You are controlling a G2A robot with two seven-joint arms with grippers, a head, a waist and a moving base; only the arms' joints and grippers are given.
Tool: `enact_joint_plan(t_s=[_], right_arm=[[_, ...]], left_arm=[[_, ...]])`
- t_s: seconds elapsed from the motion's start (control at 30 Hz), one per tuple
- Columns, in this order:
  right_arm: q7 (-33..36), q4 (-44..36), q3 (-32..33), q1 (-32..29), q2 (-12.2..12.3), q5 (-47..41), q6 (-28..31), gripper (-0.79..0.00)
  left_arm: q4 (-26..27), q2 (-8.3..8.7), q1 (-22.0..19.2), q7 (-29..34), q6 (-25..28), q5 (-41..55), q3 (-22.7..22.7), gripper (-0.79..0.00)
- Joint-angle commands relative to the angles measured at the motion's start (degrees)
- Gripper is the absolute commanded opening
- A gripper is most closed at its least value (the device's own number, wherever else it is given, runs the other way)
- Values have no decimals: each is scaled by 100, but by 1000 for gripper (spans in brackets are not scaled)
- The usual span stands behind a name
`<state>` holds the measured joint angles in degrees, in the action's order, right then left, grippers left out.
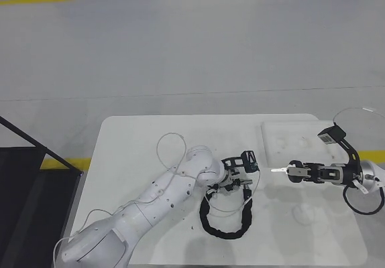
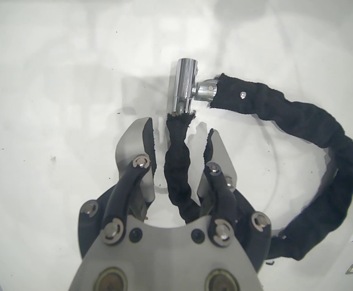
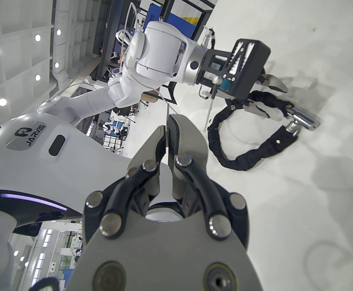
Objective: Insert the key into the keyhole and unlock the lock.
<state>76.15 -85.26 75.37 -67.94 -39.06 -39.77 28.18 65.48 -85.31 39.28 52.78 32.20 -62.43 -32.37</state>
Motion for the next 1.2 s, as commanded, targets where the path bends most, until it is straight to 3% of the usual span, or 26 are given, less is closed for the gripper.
enact_joint_plan(t_s=[0.0,0.6,0.63,0.7,1.03,1.17], right_arm=[[0,0,0,0,0,0,0,-785],[0,0,0,0,0,0,0,-785],[0,0,0,0,0,0,0,-785],[0,0,0,0,0,0,0,-785],[0,0,0,0,0,0,0,-785],[0,0,0,0,0,0,0,-785]], left_arm=[[-99,-38,-42,-7,-17,10,47,-471],[-882,-341,-298,-297,-85,184,270,-570],[-930,-355,-313,-324,-90,193,271,-594],[-1019,-381,-341,-383,-96,197,274,-785],[-1418,-484,-434,-681,-229,-24,313,-785],[-1461,-455,-486,-811,-27,155,136,-785]])
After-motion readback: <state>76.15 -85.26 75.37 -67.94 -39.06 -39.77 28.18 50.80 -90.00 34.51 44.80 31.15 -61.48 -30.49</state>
